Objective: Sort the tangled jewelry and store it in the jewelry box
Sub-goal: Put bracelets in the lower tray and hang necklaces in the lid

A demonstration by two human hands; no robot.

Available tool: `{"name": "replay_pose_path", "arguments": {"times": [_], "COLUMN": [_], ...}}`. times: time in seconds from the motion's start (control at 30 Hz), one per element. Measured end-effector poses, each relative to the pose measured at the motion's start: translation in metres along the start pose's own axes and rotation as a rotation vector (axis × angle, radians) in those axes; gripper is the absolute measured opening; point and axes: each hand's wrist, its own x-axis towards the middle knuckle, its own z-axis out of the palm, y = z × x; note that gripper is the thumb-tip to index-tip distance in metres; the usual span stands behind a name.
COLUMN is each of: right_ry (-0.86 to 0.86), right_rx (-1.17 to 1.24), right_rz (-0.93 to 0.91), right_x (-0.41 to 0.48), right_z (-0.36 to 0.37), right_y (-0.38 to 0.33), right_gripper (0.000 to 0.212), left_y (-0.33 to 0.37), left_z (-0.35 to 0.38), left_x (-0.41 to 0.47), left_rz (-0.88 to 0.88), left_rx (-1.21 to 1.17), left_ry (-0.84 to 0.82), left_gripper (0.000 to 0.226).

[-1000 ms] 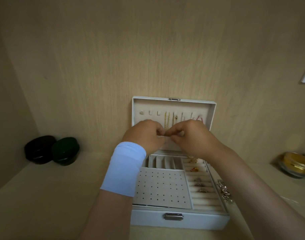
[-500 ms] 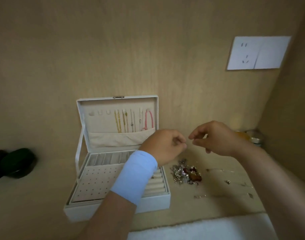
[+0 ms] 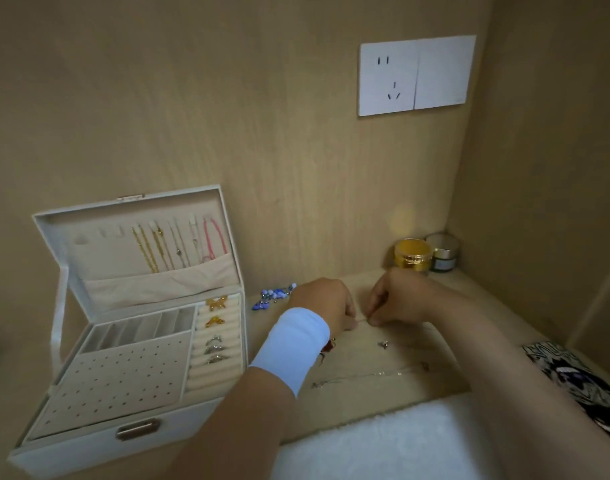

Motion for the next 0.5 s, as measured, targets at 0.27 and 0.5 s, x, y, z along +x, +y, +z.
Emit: {"name": "replay_pose_path", "arguments": {"times": [0.27,0.5], "right_ry": [-0.010,-0.035], "right_rx": [0.042,0.285], "right_rz": [-0.023,-0.060], "right_x": [0.003,-0.005], "right_z": [0.003,-0.008], "right_y": [0.003,-0.002], "right_gripper": [0.022,0.018], "left_y": [0.002,-0.015], "left_z": [0.011,-0.007], "left_x": [0.002,-0.011], "left_rz": [0.060,0.011], "left_rx": [0.127,-0.470], "left_ry": [0.042,0.153], "left_gripper": [0.023,0.015]}}
